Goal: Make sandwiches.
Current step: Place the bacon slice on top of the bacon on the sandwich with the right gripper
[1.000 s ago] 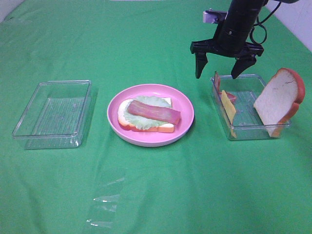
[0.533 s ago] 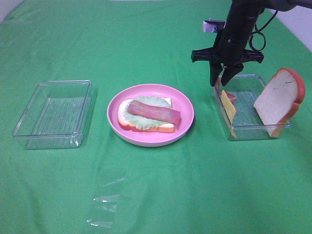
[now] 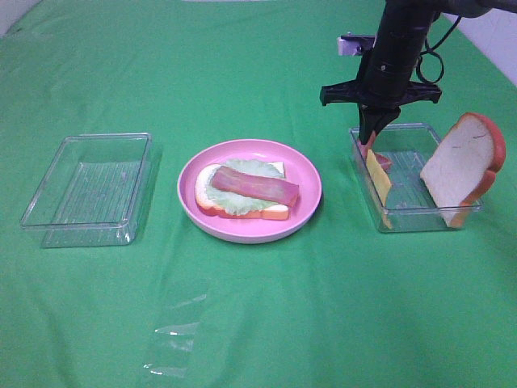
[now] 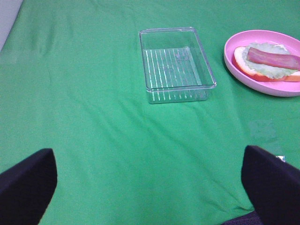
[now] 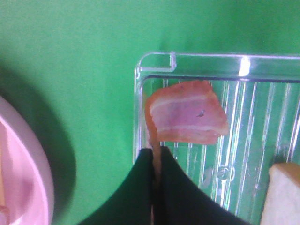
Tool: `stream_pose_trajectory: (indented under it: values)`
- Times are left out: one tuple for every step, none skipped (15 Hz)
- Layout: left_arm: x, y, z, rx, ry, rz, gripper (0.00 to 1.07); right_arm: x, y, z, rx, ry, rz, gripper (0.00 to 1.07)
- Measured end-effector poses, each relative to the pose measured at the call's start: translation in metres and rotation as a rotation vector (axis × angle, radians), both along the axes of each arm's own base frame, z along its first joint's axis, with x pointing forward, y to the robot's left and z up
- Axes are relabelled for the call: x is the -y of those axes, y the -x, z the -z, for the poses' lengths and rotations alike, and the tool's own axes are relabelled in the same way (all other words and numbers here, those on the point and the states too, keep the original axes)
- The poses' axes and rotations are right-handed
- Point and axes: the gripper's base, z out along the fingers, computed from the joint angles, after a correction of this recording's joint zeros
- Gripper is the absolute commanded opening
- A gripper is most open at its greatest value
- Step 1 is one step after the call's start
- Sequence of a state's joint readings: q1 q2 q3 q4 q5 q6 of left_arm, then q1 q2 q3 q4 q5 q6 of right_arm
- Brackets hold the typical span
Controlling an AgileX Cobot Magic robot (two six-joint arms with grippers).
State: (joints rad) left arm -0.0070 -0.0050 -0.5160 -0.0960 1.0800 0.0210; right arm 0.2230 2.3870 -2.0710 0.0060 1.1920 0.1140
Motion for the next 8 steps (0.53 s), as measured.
stream_pose_trajectory:
  values:
    - [0.0,0.0,0.0,0.0,0.0,0.0,1.0,0.0,0.001,-0.001,-0.008,0.002,-0.006,0.0]
    - [0.0,0.0,0.0,0.0,0.0,0.0,1.0,0.0,0.002,-0.006,-0.002,0.001,-0.023,0.0]
    - [0.0,0.0,0.0,0.0,0.001,0.001,1.0,0.001,0.003,-0.016,0.018,-0.002,-0.038,0.0]
    - [0.0,0.0,0.0,0.0,0.001,0.001,1.0,0.001,0.003,-0.035,0.06,-0.009,-0.056,0.0]
    - [0.0,0.0,0.0,0.0,0.001,0.001,1.0,0.001,0.003,-0.057,0.116,-0.019,-0.07,0.0]
    - [0.0,0.0,0.0,0.0,0.001,0.001,1.0,0.001,0.003,-0.081,0.181,-0.03,-0.075,0.0]
    - [0.0,0.0,0.0,0.0,0.001,0.001,1.0,0.001,0.007,-0.108,0.249,-0.049,-0.078,0.0]
    - [0.0,0.0,0.0,0.0,0.001,0.001,1.0,0.0,0.011,-0.13,0.302,-0.078,-0.084,0.0]
